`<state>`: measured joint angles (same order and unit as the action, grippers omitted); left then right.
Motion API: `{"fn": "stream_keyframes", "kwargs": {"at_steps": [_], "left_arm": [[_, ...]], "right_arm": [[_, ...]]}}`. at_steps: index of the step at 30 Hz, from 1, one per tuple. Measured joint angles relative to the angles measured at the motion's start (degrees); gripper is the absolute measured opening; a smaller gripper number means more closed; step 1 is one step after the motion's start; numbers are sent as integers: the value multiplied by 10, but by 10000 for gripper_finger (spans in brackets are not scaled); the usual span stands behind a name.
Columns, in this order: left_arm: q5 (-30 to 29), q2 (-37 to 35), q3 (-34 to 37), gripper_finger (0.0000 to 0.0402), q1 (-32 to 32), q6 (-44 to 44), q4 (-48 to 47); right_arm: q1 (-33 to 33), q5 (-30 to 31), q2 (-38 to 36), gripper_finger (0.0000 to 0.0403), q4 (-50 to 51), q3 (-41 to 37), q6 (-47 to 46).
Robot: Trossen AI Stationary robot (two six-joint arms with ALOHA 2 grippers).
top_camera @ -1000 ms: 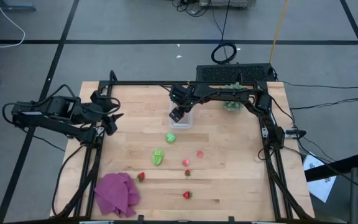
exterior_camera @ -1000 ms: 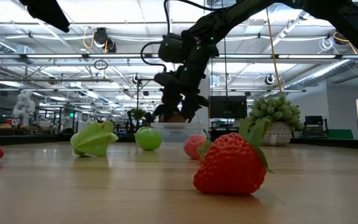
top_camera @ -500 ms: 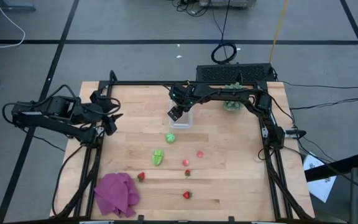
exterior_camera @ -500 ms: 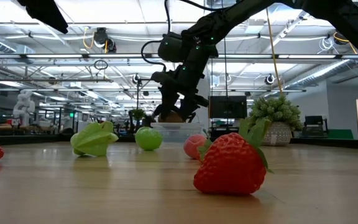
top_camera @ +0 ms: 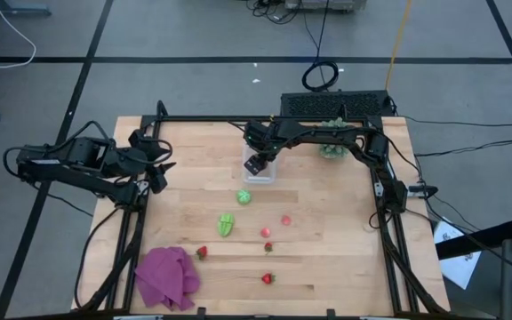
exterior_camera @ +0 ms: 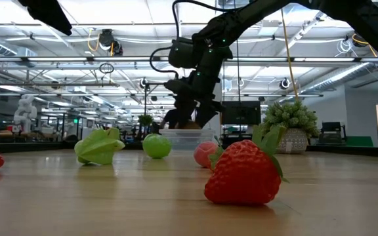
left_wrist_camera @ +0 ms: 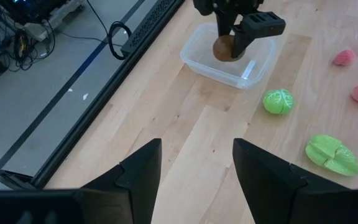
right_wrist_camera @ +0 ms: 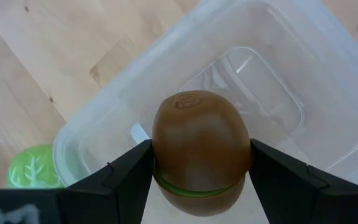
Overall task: Pick and placing Produce into tupperware
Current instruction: Put the kiwi into the transparent bin
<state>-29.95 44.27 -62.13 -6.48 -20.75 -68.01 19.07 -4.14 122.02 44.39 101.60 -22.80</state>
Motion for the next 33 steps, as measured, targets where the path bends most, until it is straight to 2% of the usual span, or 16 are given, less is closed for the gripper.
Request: {"fn": "stream_keyframes", "kwargs": {"at_steps": [33], "left_arm": [[-1, 0, 0, 205, 0, 12, 9]], "right_arm": [[1, 14, 0, 240, 14, 0, 10]]}}
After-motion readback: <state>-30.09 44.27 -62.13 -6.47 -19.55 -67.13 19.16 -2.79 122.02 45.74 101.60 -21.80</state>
